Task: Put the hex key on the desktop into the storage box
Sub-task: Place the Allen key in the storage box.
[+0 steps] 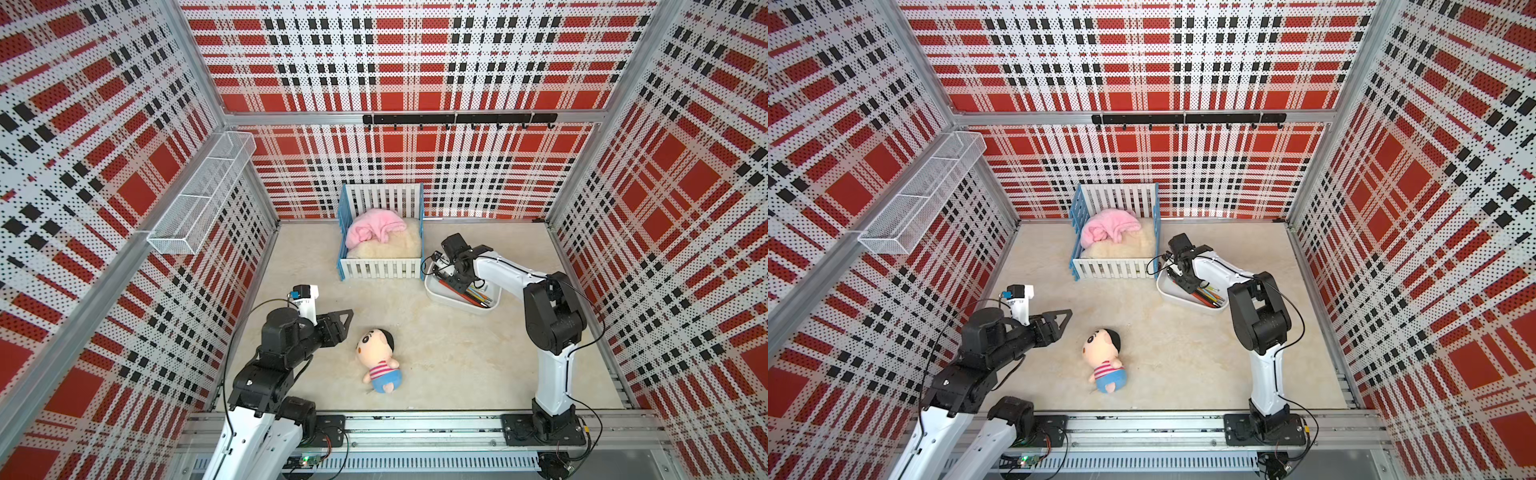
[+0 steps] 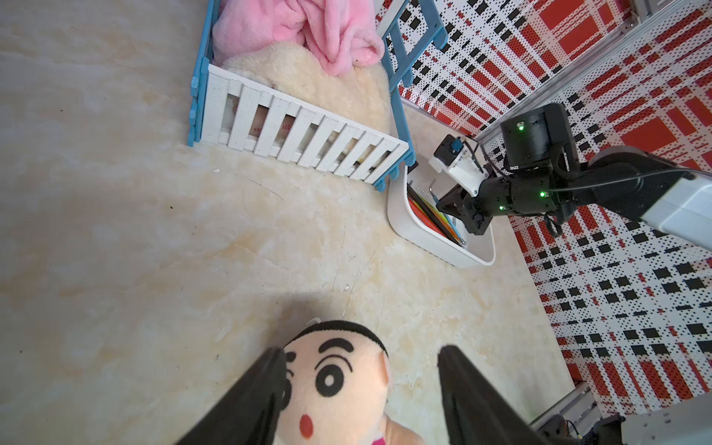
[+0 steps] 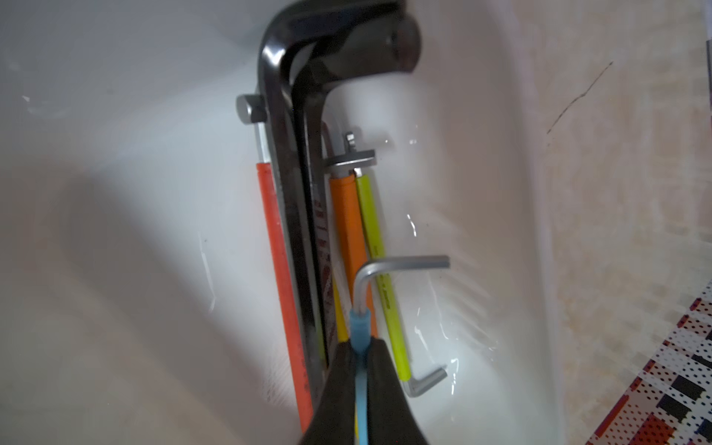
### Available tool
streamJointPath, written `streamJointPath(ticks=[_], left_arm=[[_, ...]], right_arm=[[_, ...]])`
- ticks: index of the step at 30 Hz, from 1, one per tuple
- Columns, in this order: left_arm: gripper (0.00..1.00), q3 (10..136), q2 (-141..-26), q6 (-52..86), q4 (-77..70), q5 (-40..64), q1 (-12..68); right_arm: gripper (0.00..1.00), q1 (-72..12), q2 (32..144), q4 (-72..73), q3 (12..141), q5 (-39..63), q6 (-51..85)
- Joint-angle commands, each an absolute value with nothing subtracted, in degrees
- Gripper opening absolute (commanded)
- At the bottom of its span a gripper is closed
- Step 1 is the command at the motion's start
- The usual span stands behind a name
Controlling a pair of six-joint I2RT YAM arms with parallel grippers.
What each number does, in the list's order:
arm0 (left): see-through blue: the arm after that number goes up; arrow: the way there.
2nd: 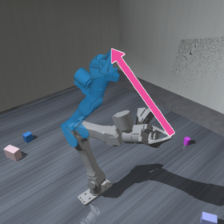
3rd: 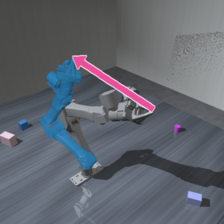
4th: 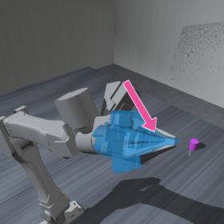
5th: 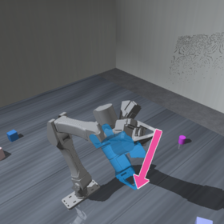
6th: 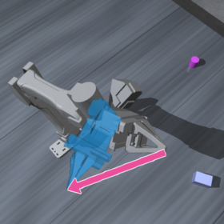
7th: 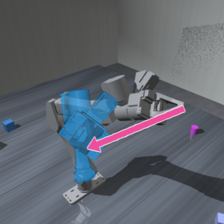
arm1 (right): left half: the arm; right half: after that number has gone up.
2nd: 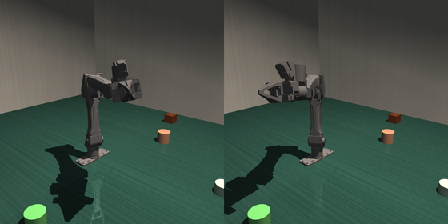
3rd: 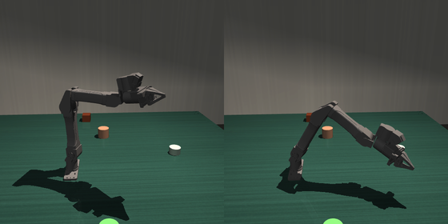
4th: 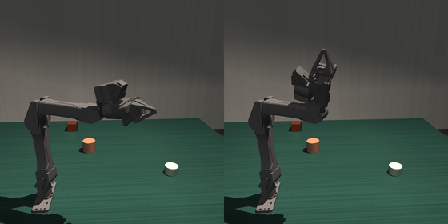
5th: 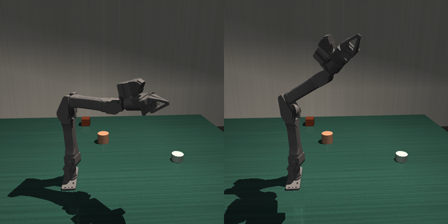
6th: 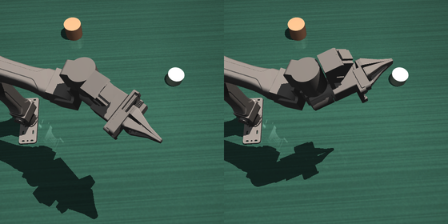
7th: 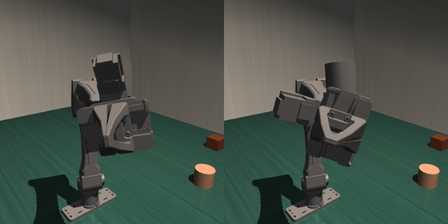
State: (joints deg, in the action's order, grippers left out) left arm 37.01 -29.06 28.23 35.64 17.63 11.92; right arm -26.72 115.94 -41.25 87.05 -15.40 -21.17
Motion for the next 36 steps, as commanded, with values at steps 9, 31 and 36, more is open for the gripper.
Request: streamJointPath(ticks=[9, 31, 36], left_arm=[[0.68, 36.83, -29.36, 27.62, 35.70, 17.90, 11.45], [0.71, 40.74, -31.42, 28.75, 34.81, 15.86, 11.42], [0.99, 45.12, -36.10, 30.93, 31.94, 11.16, 11.43]], right_arm=[[0.03, -27.91, 118.29, -38.85, 87.27, -17.91, -20.60], [1.00, -20.97, 98.20, -35.21, 94.24, -13.48, 3.04], [1.00, -12.97, 86.33, -30.20, 87.23, -6.91, 14.26]])
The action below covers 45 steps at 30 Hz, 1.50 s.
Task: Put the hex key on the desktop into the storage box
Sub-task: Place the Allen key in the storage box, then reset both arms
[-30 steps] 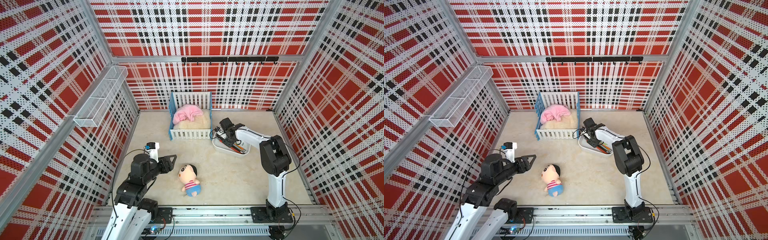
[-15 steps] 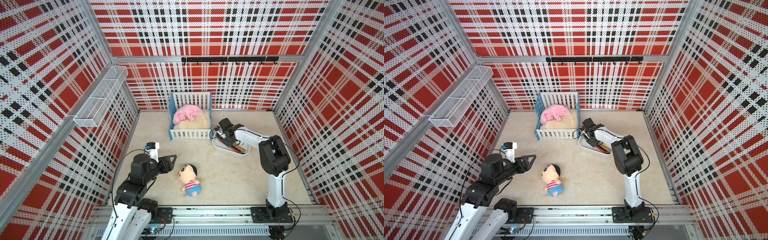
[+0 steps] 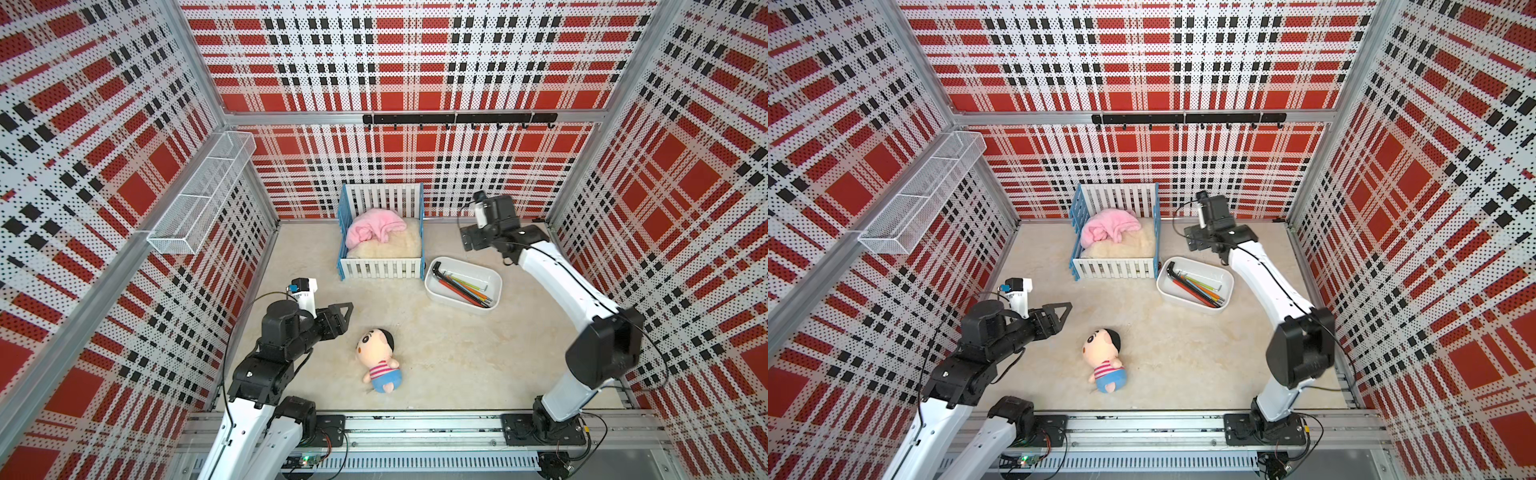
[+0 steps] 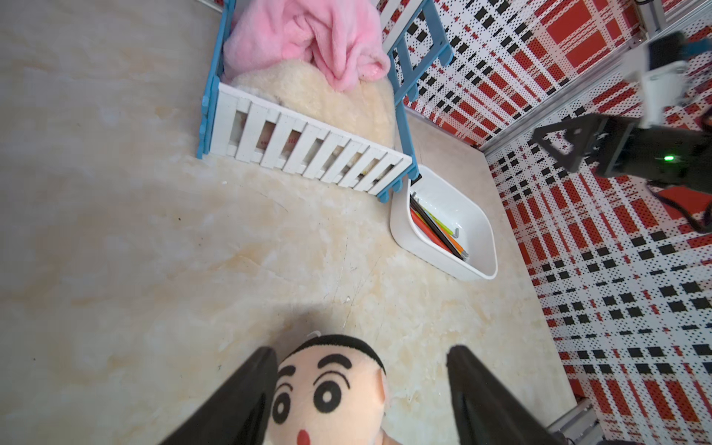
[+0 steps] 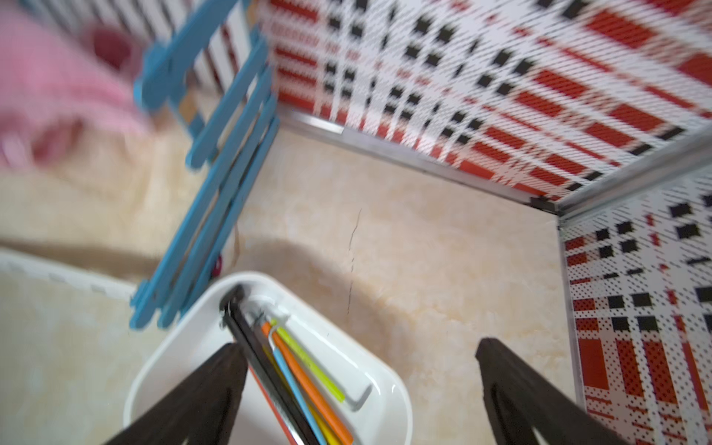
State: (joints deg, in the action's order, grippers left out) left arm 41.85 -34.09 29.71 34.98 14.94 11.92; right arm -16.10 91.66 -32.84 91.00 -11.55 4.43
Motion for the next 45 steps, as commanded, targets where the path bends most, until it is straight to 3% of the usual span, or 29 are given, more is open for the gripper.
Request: streamJointPath(ticks=[1, 3, 7, 12, 16, 20, 23, 36, 45], left_arm=[[0.99, 46.14, -37.02, 30.82, 31.34, 10.12, 11.43], [0.99, 48.45, -38.29, 29.61, 30.44, 6.01, 11.69], [0.99, 50.93, -39.12, 27.06, 28.53, -8.24, 12.32], [0.99, 50.27, -47.02, 28.94, 26.20, -35.11, 13.64], [0.99, 36.75, -45.73, 14.98, 2.27, -29.22, 15.46], [0.99, 22.54, -42.93, 13.51, -15.95, -39.22, 15.07], [0.99, 16.50, -45.73, 10.54, -23.52, -40.43, 12.72], [0.99, 10.84, -67.13, 5.47, -47.27, -32.90, 6.59], [0.99, 7.95, -72.02, -1.26, -64.68, -27.99, 4.50]], right_arm=[[1.00, -12.10, 83.97, -29.41, 85.36, -6.96, 15.50], [1.00, -11.65, 78.47, -27.32, 80.72, -9.82, 16.81], [1.00, -11.60, 70.08, -24.59, 71.40, -25.55, 23.03], [1.00, -11.35, 61.27, -3.68, 47.57, -29.31, 20.76], [1.00, -11.10, 66.18, 2.68, 39.43, -31.52, 17.76], [1.00, -10.37, 73.00, 15.93, 34.19, -26.68, 10.85], [1.00, -10.22, 75.24, 24.54, 30.77, -26.14, 9.47], [1.00, -9.96, 83.25, 49.27, 22.17, -23.38, -0.01], [1.00, -6.39, 86.55, 55.22, 20.48, -17.49, 1.47]])
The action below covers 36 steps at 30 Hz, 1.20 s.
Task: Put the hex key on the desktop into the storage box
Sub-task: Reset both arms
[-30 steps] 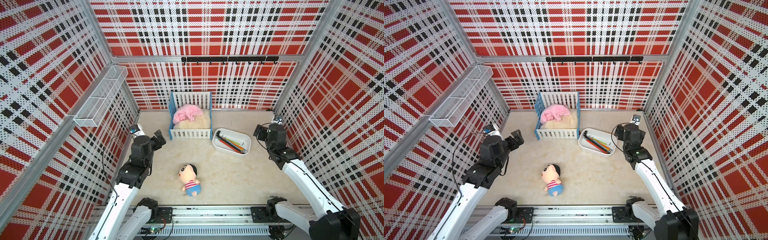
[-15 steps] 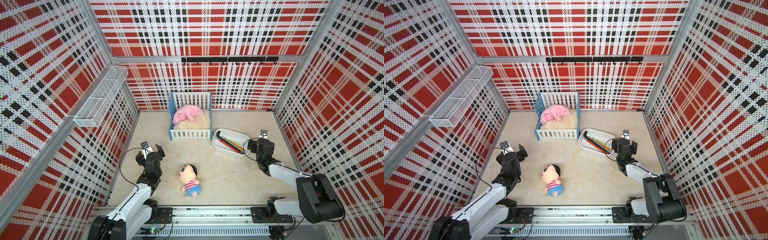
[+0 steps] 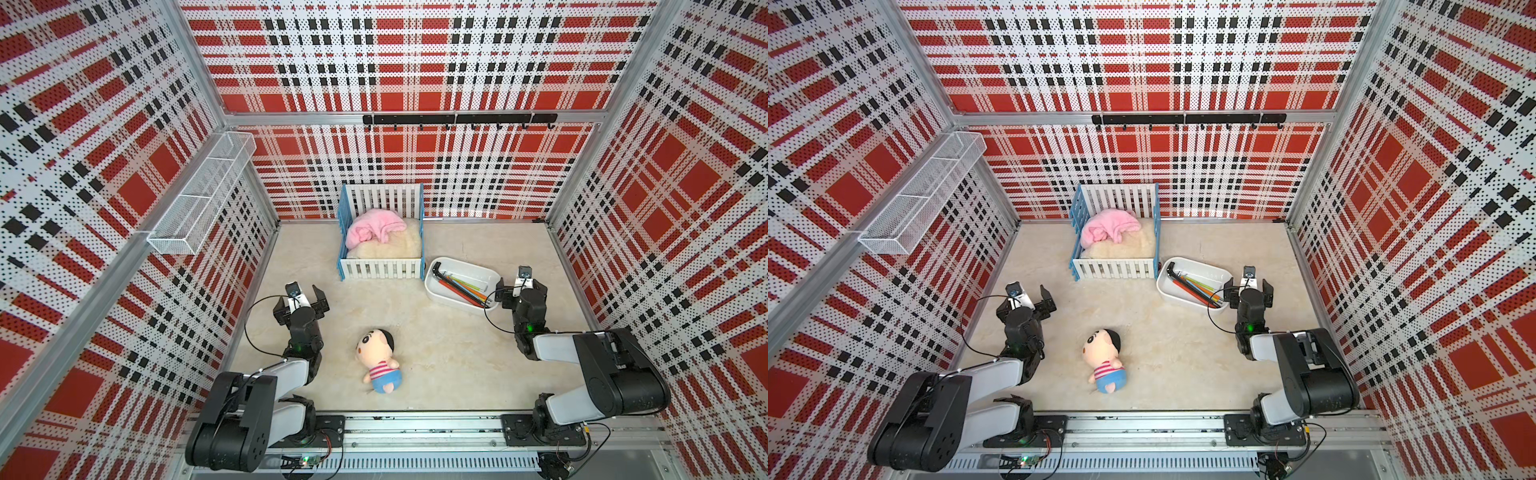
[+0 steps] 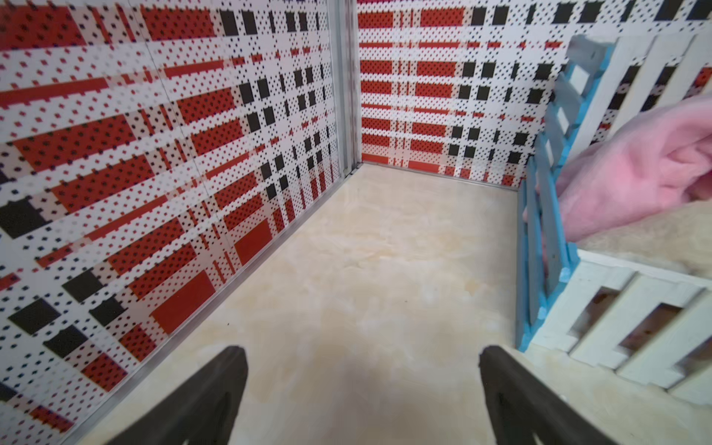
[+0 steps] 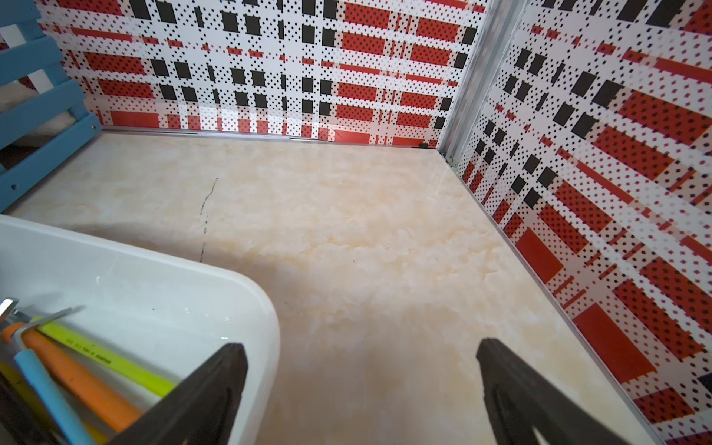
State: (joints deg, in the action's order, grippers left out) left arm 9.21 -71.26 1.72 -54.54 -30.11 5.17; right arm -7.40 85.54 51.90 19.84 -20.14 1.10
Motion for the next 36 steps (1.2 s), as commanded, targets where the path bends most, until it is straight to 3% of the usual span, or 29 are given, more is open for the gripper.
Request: streamJointPath(ticks=[1, 6, 20, 25, 27, 31, 36], left_arm=[[0.99, 7.59, -72.45, -1.90, -66.30, -27.37, 4.49], [0.99, 5.91, -73.98, -0.20, -72.84, -27.23, 4.39], [0.99, 5.72, -74.18, 1.05, -73.73, -25.20, 7.48], [0.99, 10.83, -77.90, 3.31, -68.64, -18.55, 1.09], [0.99, 10.23, -82.37, 3.64, -74.19, -16.06, 0.88], [0.99, 7.58, -90.05, 2.18, -87.72, -19.60, 2.96], [0.99, 9.98, -90.03, 4.29, -83.52, -22.71, 2.28]], right_arm=[[1.00, -5.87, 86.62, 54.48, 20.90, -16.72, 1.86], [1.00, -3.33, 88.98, 65.30, 16.10, -16.67, 5.33], [1.00, -3.21, 88.34, 62.07, 16.97, -15.91, 5.29], [1.00, -3.24, 88.42, 62.23, 16.97, -15.86, 5.31], [1.00, -3.26, 88.42, 62.28, 16.97, -15.89, 5.31], [1.00, -3.29, 88.42, 62.27, 16.99, -15.94, 5.31], [1.00, -3.24, 88.42, 62.25, 17.00, -15.98, 5.32]])
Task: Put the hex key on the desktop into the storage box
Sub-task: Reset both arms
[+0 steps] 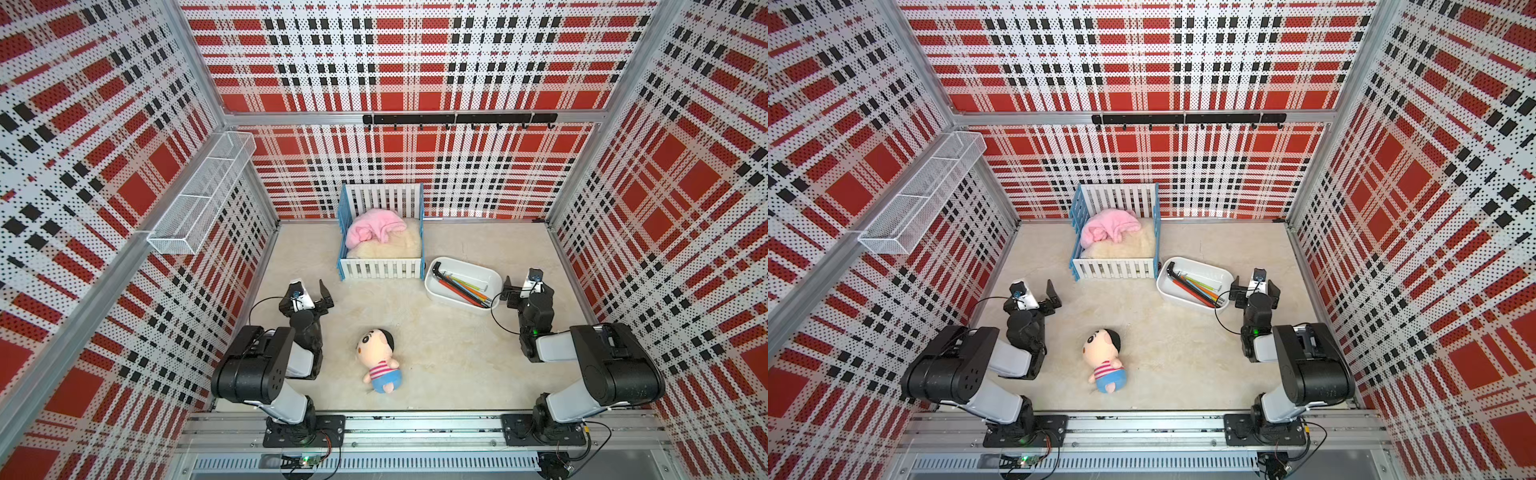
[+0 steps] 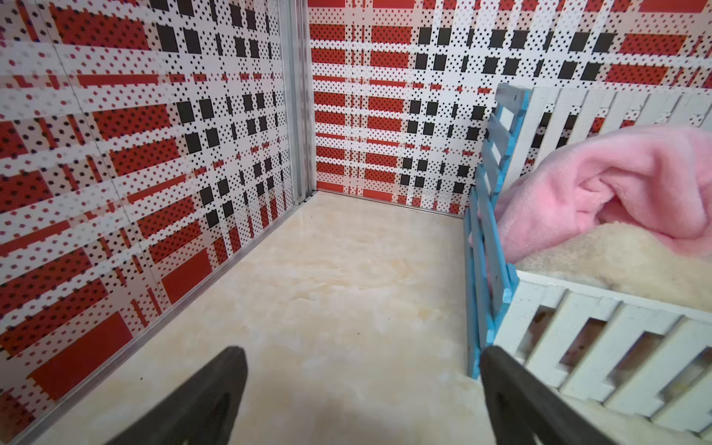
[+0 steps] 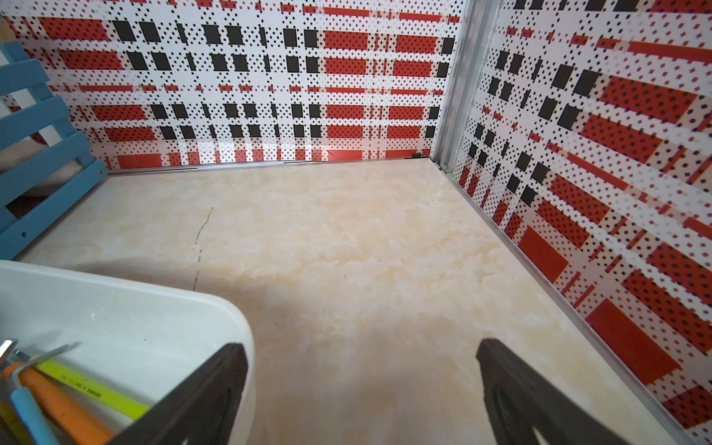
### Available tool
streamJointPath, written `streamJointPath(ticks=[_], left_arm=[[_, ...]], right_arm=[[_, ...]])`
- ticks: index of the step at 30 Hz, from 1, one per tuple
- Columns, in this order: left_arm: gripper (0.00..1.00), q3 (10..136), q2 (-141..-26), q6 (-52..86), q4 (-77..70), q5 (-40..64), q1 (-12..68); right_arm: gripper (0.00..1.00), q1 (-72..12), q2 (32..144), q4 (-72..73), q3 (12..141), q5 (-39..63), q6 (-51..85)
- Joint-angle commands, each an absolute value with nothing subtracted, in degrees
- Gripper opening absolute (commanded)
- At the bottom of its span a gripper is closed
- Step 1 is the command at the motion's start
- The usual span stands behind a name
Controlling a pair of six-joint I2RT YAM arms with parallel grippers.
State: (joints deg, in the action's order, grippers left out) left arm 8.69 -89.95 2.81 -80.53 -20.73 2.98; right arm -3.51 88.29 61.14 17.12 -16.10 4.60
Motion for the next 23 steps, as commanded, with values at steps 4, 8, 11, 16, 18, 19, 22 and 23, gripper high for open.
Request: streamJointPath(ticks=[4, 8, 11, 16, 18, 19, 22, 23], left_arm=[[0.99, 11.27, -90.03, 4.93, -80.92, -23.03, 1.94], [0.99, 11.18, -89.95, 4.93, -80.86, -23.03, 1.93], [0.99, 11.12, -89.86, 4.92, -80.85, -23.14, 1.93], [0.99, 11.07, -89.82, 4.83, -80.86, -23.23, 2.00], [0.99, 11.03, -89.82, 4.79, -80.86, -23.29, 2.11], [0.99, 10.99, -89.82, 4.81, -80.80, -23.36, 2.13], [0.99, 11.07, -89.82, 4.42, -80.85, -24.24, 2.65], [0.99, 11.07, -89.82, 4.39, -80.85, -24.41, 2.77]], right_arm=[[1.00, -3.20, 88.42, 62.27, 16.97, -15.94, 5.29], [1.00, -3.22, 88.48, 62.22, 17.05, -15.85, 5.30], [1.00, -3.31, 88.42, 62.20, 17.03, -15.90, 5.28], [1.00, -3.18, 88.59, 61.76, 17.31, -15.76, 5.33], [1.00, -3.16, 88.60, 61.70, 17.38, -15.83, 5.30], [1.00, -3.16, 88.59, 61.79, 17.34, -15.78, 5.28], [1.00, -3.16, 88.51, 61.96, 17.27, -15.81, 5.33], [1.00, -3.19, 88.51, 62.03, 17.17, -15.81, 5.28]])
